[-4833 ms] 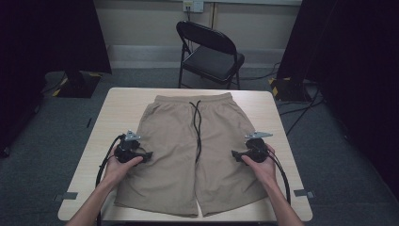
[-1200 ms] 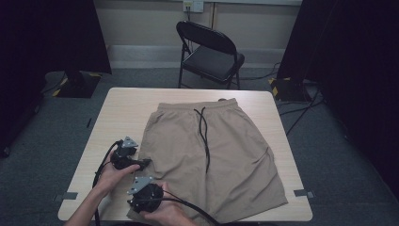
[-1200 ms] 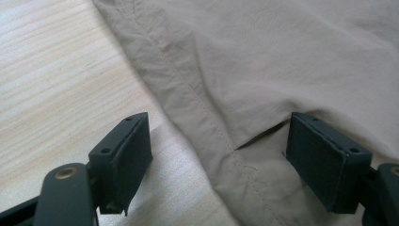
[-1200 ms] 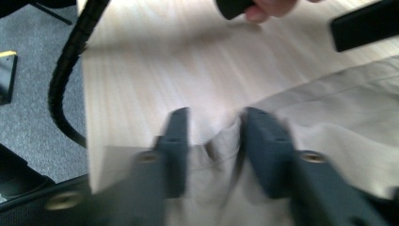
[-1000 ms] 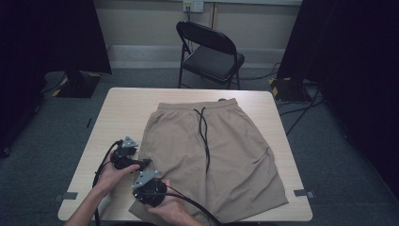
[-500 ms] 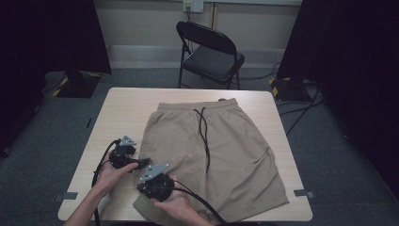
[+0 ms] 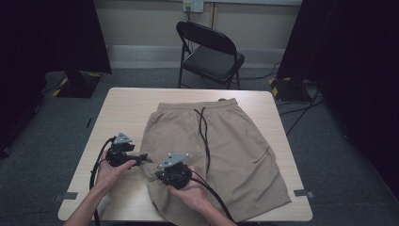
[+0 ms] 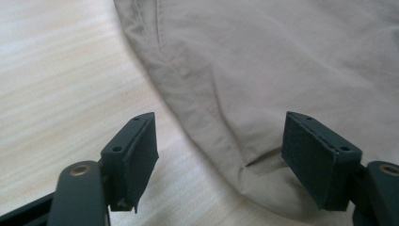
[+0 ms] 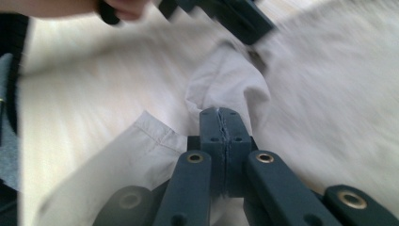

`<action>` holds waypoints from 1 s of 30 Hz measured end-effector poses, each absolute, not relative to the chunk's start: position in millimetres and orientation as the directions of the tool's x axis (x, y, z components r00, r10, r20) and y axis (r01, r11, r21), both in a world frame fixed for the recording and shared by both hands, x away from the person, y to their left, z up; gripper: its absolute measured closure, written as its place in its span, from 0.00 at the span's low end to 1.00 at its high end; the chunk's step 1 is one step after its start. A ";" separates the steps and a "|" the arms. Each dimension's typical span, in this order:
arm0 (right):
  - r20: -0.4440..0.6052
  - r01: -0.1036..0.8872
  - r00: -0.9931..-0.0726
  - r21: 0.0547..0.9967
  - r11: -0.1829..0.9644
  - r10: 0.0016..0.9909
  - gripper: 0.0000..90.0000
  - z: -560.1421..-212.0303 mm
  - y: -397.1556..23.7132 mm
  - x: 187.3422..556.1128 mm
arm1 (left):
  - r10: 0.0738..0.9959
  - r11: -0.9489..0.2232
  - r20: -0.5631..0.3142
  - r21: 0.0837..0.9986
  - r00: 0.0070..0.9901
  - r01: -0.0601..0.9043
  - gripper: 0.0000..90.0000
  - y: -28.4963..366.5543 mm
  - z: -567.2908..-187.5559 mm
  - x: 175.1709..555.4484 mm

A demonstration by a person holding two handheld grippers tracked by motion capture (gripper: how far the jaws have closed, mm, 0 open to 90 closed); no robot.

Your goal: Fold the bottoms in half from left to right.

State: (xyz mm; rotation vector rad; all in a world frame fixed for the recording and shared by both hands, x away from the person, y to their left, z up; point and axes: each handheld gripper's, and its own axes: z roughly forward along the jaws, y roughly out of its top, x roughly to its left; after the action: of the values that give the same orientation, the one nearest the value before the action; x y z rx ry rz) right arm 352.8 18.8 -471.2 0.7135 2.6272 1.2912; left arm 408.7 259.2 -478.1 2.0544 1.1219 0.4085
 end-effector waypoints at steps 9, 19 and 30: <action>0.084 0.407 -0.848 0.735 0.542 0.523 1.00 -489.0 1.1 364.0 | 0.807 -0.354 -0.078 0.730 0.586 0.584 0.31 250.9 -479.1 410.6; 0.174 0.457 -0.843 0.731 0.507 0.509 0.99 -496.9 -7.7 362.1 | 0.794 -0.330 -0.109 0.750 0.598 0.574 0.43 226.4 -471.4 430.5; 0.188 0.443 -0.857 0.746 0.498 0.480 1.00 -499.6 -9.6 344.8 | 0.740 -0.496 -0.016 0.662 0.672 0.562 0.49 215.0 -486.6 417.4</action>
State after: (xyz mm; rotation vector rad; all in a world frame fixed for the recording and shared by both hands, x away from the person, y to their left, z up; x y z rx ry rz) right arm 344.8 -9.6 -499.6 0.8262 2.6799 1.3140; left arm 417.4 215.0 -486.6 2.2371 0.9982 0.3578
